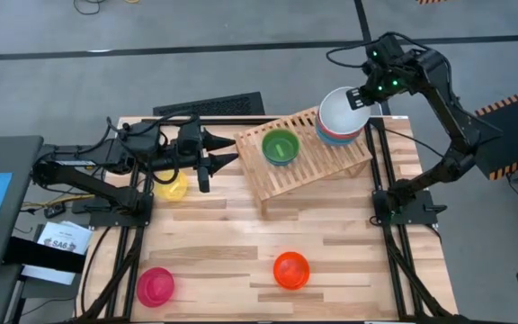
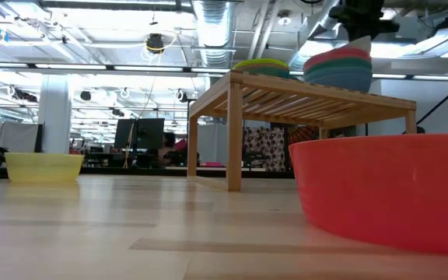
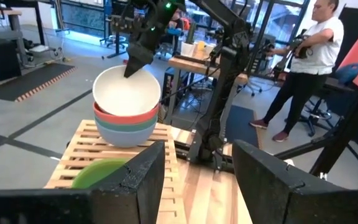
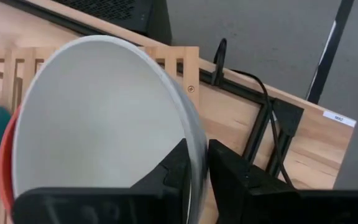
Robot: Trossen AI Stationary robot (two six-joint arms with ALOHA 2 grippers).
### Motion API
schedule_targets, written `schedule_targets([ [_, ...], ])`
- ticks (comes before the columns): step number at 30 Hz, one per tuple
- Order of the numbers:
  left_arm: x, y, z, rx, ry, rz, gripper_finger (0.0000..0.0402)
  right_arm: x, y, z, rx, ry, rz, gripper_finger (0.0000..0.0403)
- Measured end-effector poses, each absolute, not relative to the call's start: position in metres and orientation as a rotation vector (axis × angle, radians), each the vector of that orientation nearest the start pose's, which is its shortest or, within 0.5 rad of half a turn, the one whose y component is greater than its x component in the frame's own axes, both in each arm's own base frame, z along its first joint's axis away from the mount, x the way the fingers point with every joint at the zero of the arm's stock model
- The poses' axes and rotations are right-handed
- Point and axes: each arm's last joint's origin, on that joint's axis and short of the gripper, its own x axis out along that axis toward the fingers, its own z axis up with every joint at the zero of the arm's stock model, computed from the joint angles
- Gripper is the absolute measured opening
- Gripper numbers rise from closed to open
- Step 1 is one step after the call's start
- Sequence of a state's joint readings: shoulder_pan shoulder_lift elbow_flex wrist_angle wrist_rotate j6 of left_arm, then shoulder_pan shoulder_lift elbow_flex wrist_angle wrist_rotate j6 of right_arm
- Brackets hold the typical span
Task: Place and stack bowls onto a shelf
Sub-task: Stack the large white bowl on top of the large orange bowl on the shelf
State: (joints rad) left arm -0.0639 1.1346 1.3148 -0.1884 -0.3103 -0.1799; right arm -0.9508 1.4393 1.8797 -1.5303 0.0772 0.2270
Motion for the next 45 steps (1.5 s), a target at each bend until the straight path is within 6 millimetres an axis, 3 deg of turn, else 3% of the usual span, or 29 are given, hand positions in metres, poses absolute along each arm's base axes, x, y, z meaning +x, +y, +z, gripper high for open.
schedule_targets([
  [11, 0.239, -0.006, 0.442, -0.171, -0.002, 0.257, 0.0171, 0.127, -0.182, 0.443, 0.622, 0.905, -1.047, 0.0098],
  [23, 0.239, -0.006, 0.442, -0.171, -0.001, 0.258, 0.0171, 0.105, -0.152, 0.470, 0.512, 0.731, -1.054, 0.0148],
  [27, 0.239, -0.006, 0.442, -0.172, -0.001, 0.258, 0.0171, 0.098, -0.133, 0.479, 0.407, 0.608, -0.981, 0.0152],
  [36, 0.239, -0.006, 0.444, -0.152, -0.020, 0.259, 0.0171, 0.082, -0.096, 0.435, 0.363, 0.340, -0.924, 0.0102],
  [41, 0.238, -0.003, 0.448, -0.125, -0.060, 0.283, 0.0171, 0.088, -0.104, 0.417, 0.358, 0.318, -0.934, 0.0019],
  [45, 0.238, -0.002, 0.449, -0.135, -0.070, 0.287, 0.0171, 0.098, -0.118, 0.404, 0.337, 0.297, -0.959, 0.0020],
])
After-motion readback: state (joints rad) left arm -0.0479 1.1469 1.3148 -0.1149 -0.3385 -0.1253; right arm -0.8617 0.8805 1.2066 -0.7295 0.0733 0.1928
